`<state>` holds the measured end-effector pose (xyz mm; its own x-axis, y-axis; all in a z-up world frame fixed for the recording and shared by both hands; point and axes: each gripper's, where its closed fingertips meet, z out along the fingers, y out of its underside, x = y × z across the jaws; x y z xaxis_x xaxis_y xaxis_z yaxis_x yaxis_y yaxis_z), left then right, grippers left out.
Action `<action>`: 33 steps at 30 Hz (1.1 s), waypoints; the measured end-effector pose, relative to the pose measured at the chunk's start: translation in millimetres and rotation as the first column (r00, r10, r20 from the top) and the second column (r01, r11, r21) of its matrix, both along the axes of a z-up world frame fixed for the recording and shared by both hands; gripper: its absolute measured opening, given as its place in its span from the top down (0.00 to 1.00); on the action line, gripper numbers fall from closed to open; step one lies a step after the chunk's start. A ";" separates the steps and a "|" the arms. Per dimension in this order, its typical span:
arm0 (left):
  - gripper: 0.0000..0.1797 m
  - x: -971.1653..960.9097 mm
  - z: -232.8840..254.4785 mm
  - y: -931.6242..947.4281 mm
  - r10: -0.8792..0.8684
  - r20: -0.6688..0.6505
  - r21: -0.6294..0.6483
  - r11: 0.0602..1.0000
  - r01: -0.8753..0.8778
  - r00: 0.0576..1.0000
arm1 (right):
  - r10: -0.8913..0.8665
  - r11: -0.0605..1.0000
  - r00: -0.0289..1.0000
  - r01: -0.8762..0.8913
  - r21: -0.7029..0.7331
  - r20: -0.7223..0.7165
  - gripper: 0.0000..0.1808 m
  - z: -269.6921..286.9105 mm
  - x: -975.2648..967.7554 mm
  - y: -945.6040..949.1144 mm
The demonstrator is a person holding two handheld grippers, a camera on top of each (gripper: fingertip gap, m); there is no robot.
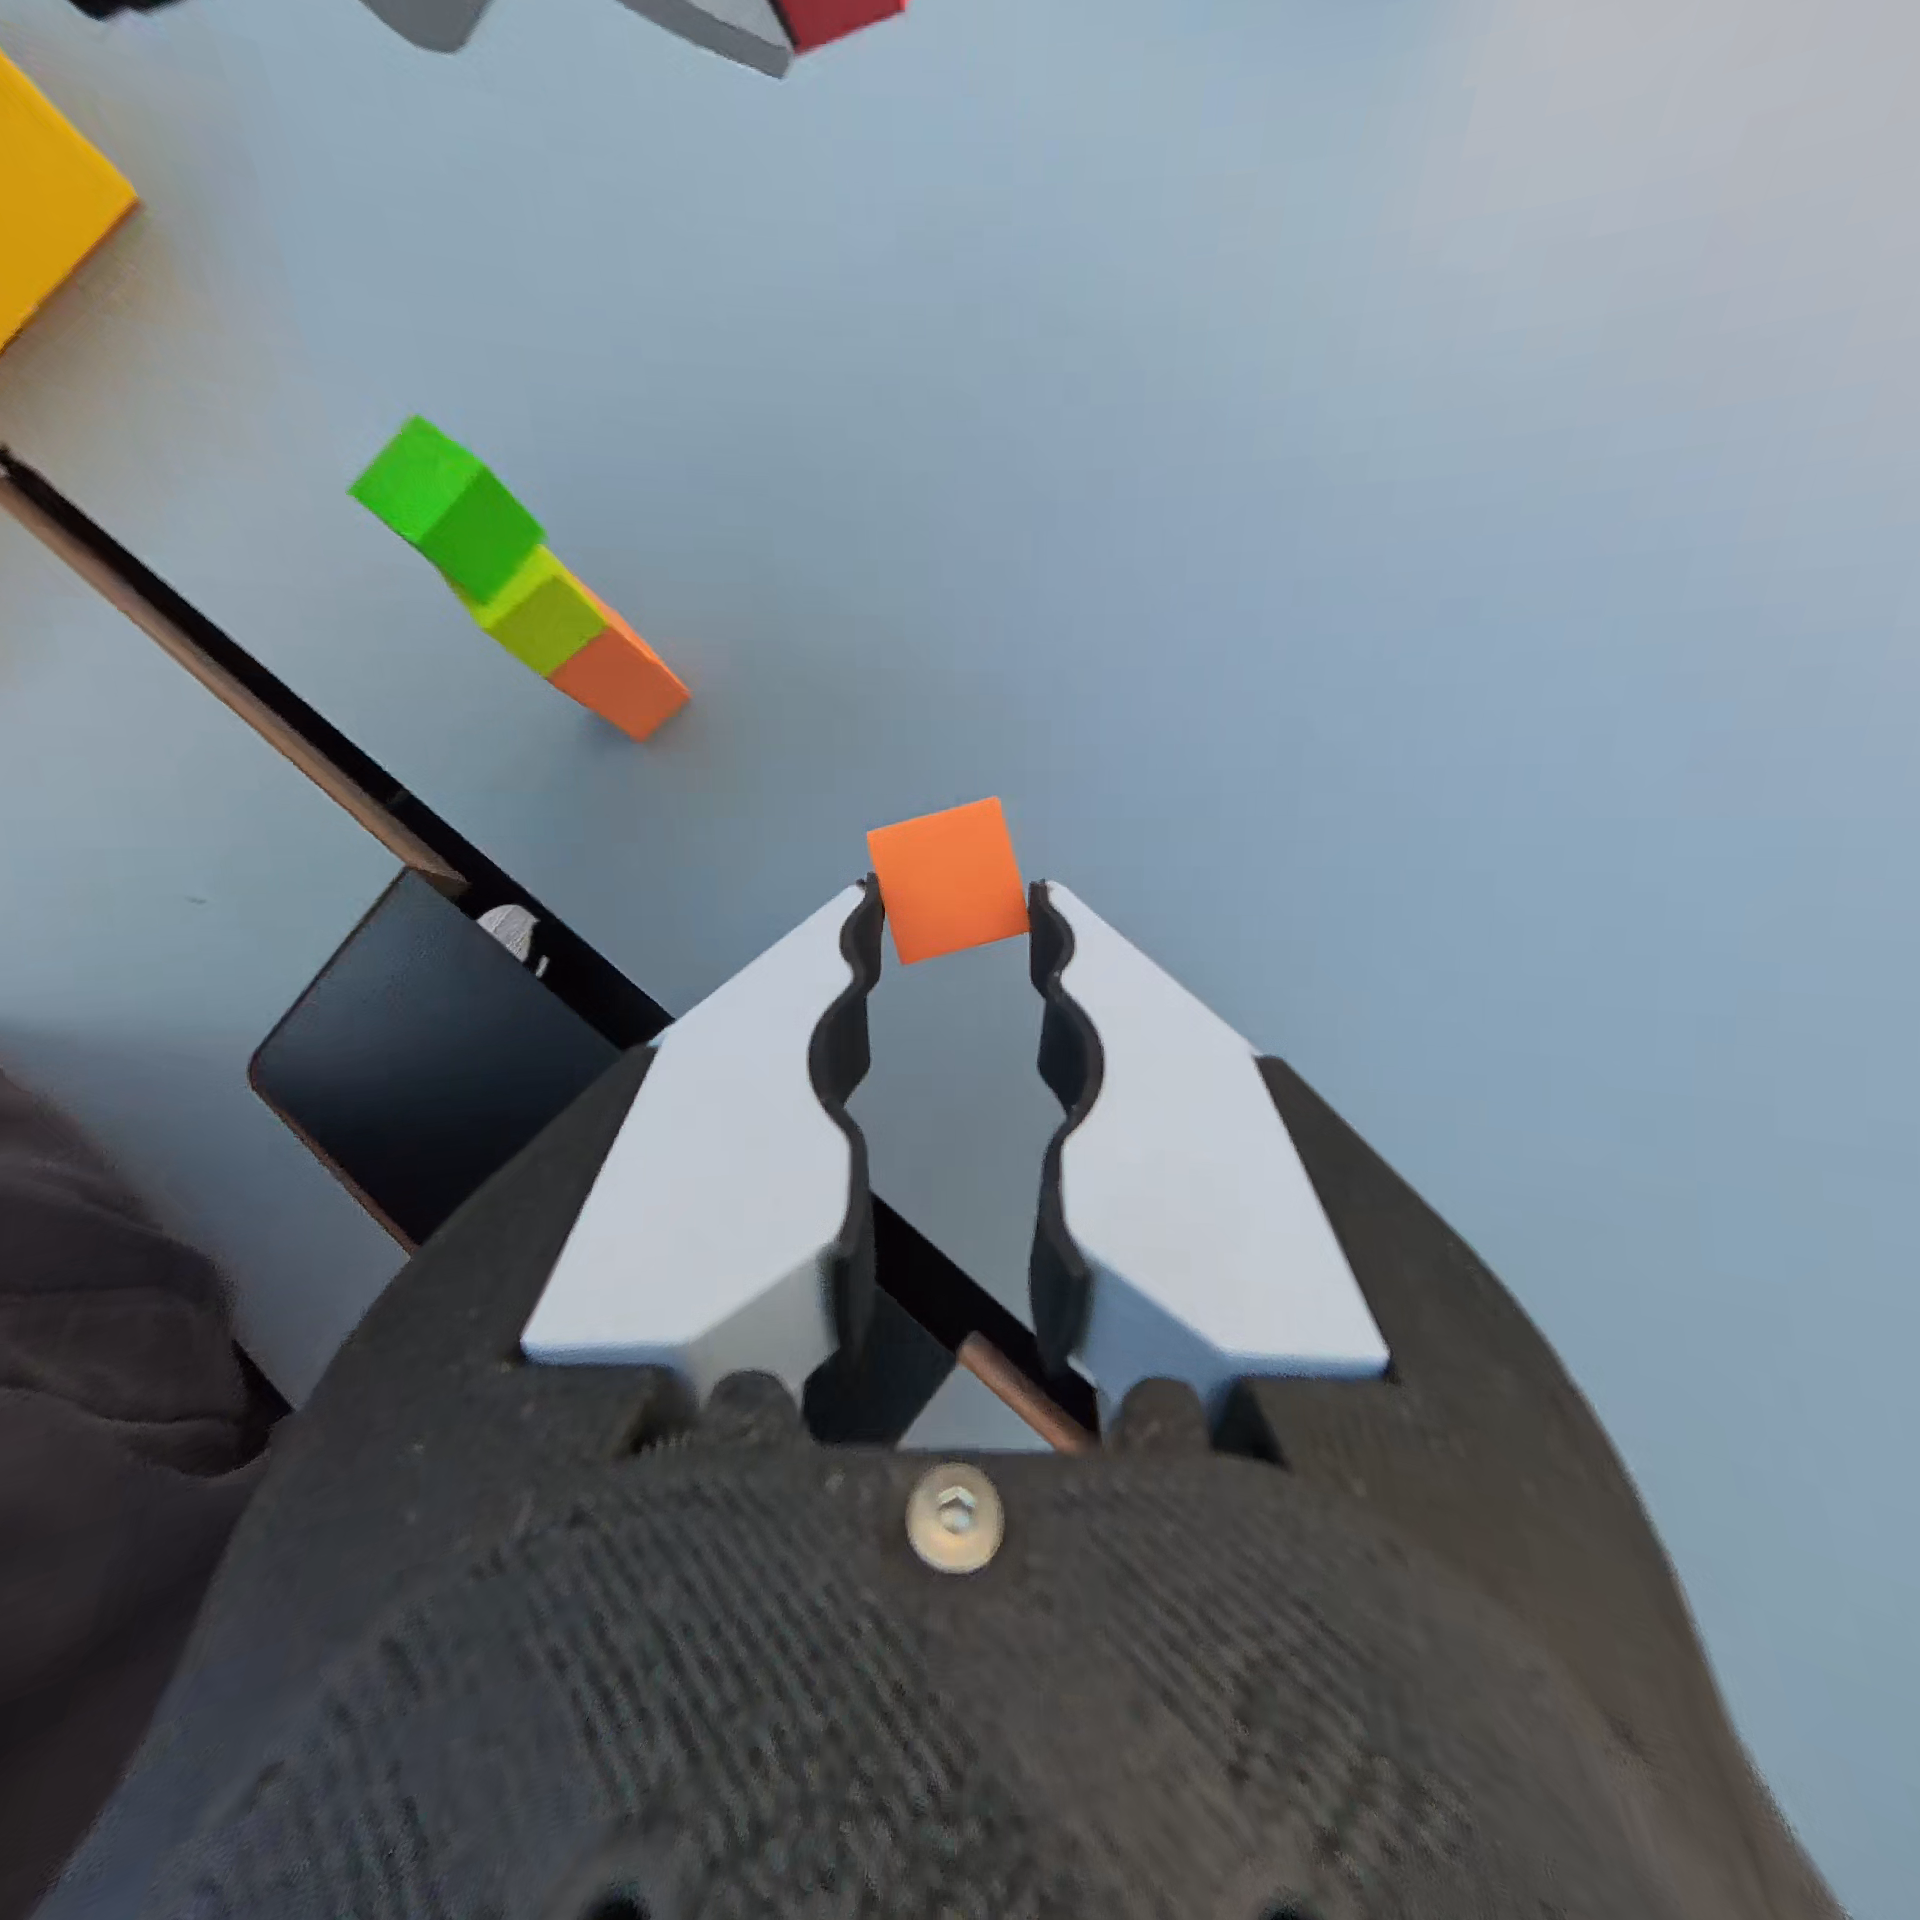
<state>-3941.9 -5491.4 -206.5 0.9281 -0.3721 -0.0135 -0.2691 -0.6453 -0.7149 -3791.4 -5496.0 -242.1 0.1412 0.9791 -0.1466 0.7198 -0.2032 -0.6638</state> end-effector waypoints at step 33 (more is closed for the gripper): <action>0.86 40.2 0.8 -131.5 0.099 0.179 -0.001 0.995 -0.100 0.979 | 0.184 0.983 0.982 -0.184 -0.007 0.047 0.72 25.6 -53.2 -100.2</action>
